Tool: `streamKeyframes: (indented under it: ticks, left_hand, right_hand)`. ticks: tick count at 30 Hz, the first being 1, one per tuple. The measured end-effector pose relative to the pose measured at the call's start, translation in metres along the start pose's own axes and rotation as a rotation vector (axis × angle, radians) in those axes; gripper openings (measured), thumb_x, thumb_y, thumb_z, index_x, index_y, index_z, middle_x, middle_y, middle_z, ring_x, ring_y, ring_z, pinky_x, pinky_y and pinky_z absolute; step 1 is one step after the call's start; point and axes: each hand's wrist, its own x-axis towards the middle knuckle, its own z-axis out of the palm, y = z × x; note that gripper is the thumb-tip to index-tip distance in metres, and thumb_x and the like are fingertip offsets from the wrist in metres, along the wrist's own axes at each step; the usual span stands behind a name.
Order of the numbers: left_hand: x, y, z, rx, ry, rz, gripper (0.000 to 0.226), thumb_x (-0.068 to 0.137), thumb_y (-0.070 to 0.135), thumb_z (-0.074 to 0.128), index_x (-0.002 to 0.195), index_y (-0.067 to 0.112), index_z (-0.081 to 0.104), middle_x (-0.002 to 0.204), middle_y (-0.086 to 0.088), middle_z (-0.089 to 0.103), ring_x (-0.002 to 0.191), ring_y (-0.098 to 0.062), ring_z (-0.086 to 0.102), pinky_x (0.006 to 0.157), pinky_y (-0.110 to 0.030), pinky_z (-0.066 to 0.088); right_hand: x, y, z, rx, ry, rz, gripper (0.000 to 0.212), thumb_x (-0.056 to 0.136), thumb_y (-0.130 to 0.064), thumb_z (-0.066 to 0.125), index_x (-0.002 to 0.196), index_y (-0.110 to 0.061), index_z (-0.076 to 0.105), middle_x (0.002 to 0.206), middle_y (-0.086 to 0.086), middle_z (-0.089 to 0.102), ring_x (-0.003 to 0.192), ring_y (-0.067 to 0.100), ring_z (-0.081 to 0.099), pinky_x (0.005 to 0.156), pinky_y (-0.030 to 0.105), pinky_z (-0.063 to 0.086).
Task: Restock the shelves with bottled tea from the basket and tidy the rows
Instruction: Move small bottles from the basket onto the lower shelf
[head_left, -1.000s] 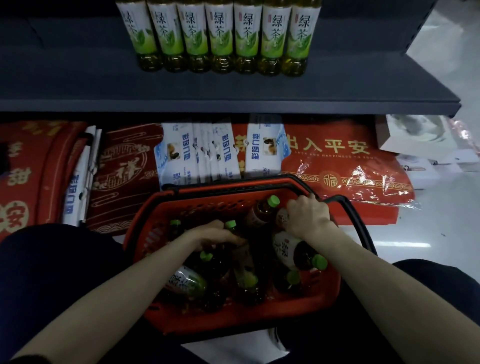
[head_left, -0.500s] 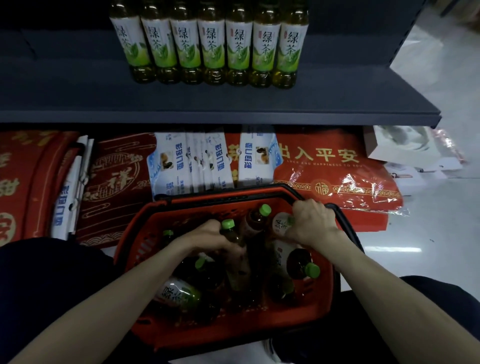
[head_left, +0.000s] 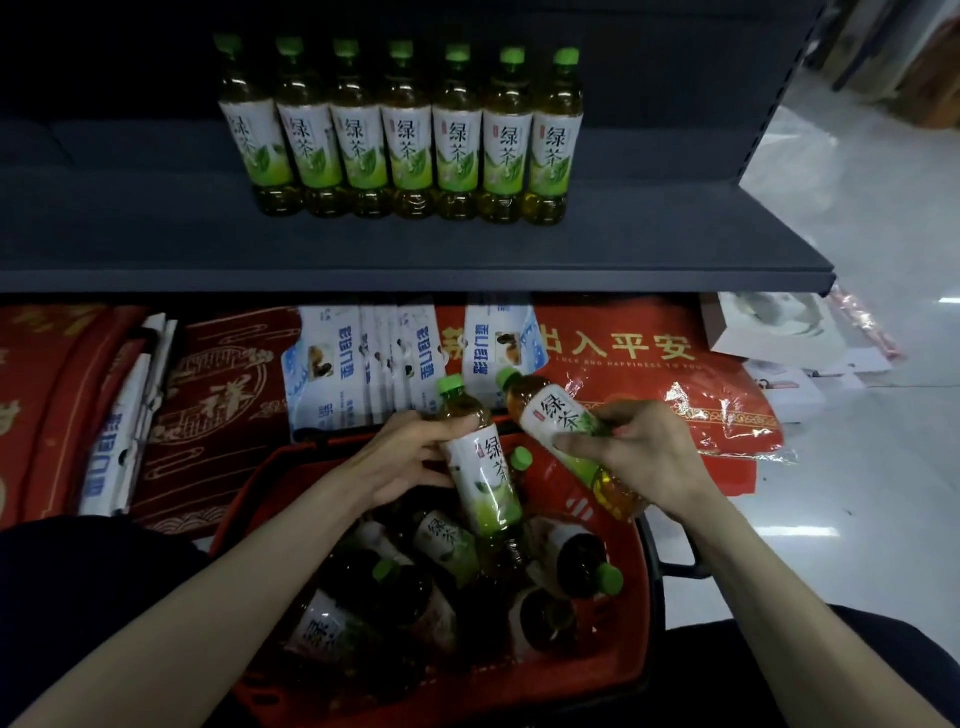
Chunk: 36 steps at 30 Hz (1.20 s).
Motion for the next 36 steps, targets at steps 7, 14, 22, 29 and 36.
streamKeyframes:
  ticks: [7,14,22,29,36]
  left_hand:
    - [0.001,0.031,0.011,-0.013,0.082,0.100,0.057,0.075,0.041,0.081,0.120,0.008,0.071,0.112,-0.007,0.080,0.113,-0.028,0.072,0.102,-0.050,0.055]
    - [0.005,0.034,0.015,-0.141,0.145,0.168,0.033,0.100,0.030,0.065,0.121,0.006,0.069,0.115,-0.012,0.079,0.112,-0.030,0.074,0.095,-0.047,0.058]
    - [0.015,0.027,0.033,-0.199,0.207,0.218,0.036,0.106,0.039,0.053,0.127,0.015,0.069,0.120,-0.011,0.078,0.111,-0.028,0.075,0.101,-0.049,0.056]
    - [0.024,0.017,0.033,-0.093,0.185,0.263,0.038,0.094,0.034,0.075,0.127,0.015,0.071,0.121,-0.009,0.078,0.116,-0.029,0.073,0.108,-0.055,0.052]
    - [0.030,0.044,0.039,-0.080,0.219,0.331,0.055,0.078,0.039,0.090,0.121,0.008,0.073,0.114,-0.016,0.078,0.109,-0.034,0.075,0.105,-0.058,0.054]
  right_hand:
    - [0.003,-0.015,0.018,0.358,0.013,-0.077,0.056,0.072,-0.047,0.092,0.115,-0.021,0.067,0.101,-0.007,0.079,0.085,0.014,0.079,0.083,0.045,0.064]
    - [0.010,-0.019,0.036,0.547,-0.134,-0.110,0.052,0.079,-0.022,0.089,0.125,-0.012,0.067,0.108,-0.002,0.080,0.097,0.019,0.078,0.095,0.047,0.061]
    - [0.012,-0.015,0.049,0.599,-0.162,-0.141,0.046,0.083,-0.016,0.087,0.124,-0.015,0.066,0.111,-0.001,0.079,0.102,0.016,0.076,0.088,0.033,0.062]
    - [0.017,-0.014,0.045,0.628,-0.143,-0.148,0.038,0.085,-0.014,0.085,0.120,-0.012,0.071,0.110,0.000,0.080,0.101,0.017,0.077,0.091,0.036,0.062]
    - [0.024,-0.023,0.033,0.727,-0.103,-0.152,0.035,0.085,-0.011,0.085,0.117,-0.011,0.071,0.108,0.002,0.080,0.098,0.022,0.078,0.089,0.041,0.063]
